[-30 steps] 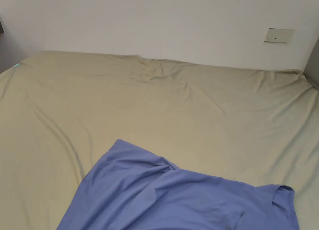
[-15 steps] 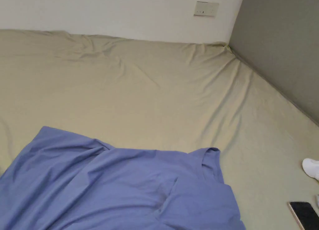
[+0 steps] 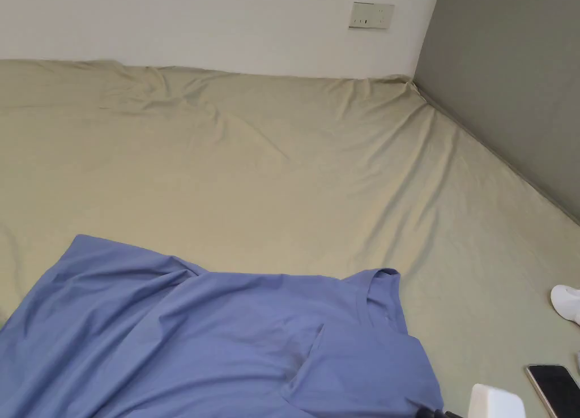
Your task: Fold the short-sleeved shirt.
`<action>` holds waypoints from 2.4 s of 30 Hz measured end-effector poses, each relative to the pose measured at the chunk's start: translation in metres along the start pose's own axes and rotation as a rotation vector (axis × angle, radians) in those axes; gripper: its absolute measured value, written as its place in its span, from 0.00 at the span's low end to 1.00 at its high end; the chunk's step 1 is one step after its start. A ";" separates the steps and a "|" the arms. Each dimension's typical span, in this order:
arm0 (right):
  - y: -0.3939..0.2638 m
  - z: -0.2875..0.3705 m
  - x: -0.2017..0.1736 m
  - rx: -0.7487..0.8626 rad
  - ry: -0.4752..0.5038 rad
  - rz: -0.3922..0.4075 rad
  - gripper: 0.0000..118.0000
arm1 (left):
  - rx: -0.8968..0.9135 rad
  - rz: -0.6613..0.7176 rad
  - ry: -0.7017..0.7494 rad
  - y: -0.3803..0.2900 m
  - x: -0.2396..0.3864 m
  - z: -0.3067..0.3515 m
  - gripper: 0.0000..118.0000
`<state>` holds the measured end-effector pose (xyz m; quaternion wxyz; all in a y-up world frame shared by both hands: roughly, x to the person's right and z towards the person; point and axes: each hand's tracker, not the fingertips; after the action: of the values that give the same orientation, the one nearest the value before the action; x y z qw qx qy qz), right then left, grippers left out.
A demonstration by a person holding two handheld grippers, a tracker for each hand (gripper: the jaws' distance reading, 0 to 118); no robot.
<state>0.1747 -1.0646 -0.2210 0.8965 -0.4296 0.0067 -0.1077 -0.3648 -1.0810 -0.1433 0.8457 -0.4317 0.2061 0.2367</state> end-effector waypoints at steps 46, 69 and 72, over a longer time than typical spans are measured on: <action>0.641 0.072 -0.203 0.728 -0.073 0.047 0.03 | 0.830 -0.344 -0.014 0.539 0.375 0.131 0.04; 0.522 -0.014 -0.159 0.407 -0.043 0.010 0.03 | 0.490 -0.384 0.054 0.457 0.314 0.029 0.04; 0.489 -0.021 -0.141 0.346 -0.047 -0.003 0.03 | 0.450 -0.413 0.036 0.432 0.294 0.021 0.04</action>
<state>0.1262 -0.7557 -0.6231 0.9568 -0.2715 -0.0336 -0.0982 -0.3749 -0.7756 -0.5677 0.9465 -0.2703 0.1763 0.0005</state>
